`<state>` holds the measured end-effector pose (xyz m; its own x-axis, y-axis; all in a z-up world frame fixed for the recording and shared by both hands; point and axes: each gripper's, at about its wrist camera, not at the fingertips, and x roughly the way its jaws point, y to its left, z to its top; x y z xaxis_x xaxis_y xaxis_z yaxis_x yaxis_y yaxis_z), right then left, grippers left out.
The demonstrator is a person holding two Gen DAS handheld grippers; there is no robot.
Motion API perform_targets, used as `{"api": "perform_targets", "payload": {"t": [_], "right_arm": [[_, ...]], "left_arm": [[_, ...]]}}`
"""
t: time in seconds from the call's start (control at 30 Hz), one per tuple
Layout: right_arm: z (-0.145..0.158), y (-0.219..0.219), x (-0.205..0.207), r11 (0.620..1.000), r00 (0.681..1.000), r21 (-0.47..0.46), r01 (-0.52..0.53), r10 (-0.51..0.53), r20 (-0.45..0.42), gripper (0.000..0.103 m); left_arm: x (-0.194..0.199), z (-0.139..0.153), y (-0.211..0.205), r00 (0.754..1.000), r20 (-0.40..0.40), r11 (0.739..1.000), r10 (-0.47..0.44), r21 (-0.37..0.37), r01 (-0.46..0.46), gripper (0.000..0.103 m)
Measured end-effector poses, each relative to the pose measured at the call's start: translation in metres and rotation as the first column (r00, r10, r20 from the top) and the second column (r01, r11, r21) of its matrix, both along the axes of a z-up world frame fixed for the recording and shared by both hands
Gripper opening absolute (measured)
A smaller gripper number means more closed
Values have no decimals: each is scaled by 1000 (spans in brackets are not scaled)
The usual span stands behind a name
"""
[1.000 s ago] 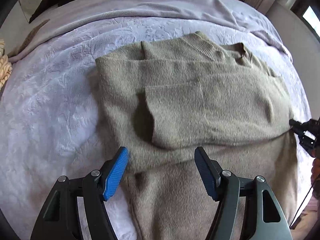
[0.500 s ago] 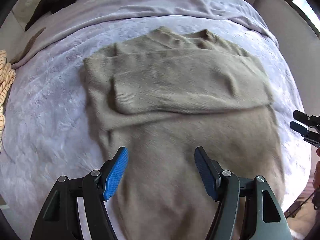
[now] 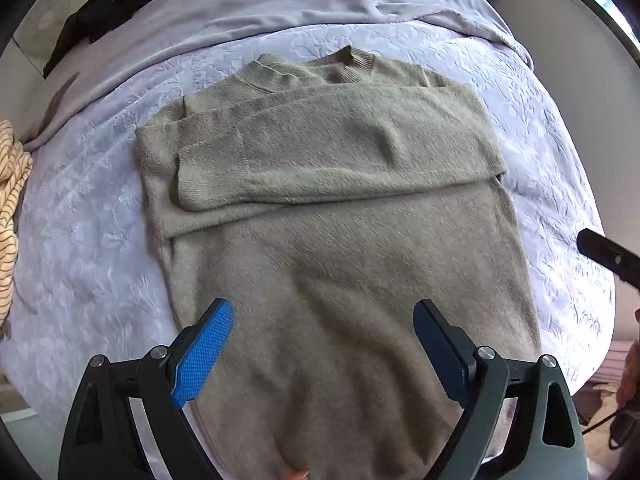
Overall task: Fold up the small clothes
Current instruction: 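Move both open grippers over to the sweater hem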
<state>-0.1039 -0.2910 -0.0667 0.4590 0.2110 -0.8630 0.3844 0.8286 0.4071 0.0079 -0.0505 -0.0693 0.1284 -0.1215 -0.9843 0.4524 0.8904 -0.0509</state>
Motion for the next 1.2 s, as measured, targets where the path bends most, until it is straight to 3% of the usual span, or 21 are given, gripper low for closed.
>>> {"api": "perform_targets", "payload": {"t": [0.07, 0.13, 0.27, 0.4, 0.67, 0.97, 1.2], "right_arm": [[4, 7, -1, 998, 999, -53, -34, 35, 12, 87], [9, 14, -2, 993, 997, -97, -65, 68, 29, 102], [17, 30, -2, 977, 984, -131, -170, 175, 29, 103], [13, 34, -1, 974, 976, -72, -216, 217, -4, 103], [-6, 9, -19, 985, 985, 88, -151, 158, -69, 103], [-17, 3, -42, 989, 990, 125, -84, 97, -106, 103], [-23, 38, -55, 993, 989, 98, -69, 81, -124, 103]], "left_arm": [[-4, 4, -2, 1000, -4, 1000, 12, 5, -12, 92], [-7, 5, -5, 1000, -7, 1000, 17, 20, -17, 92], [-14, 1, -8, 999, -44, 999, 11, 48, -8, 92], [-26, 9, -10, 1000, -24, 999, 1, 46, 0, 92], [-44, 15, 8, 996, -10, 996, 86, 10, -86, 92], [-64, -4, 66, 981, -49, 982, 188, -9, -188, 92], [-82, -20, 120, 977, -60, 979, 203, -24, -204, 92]]}}
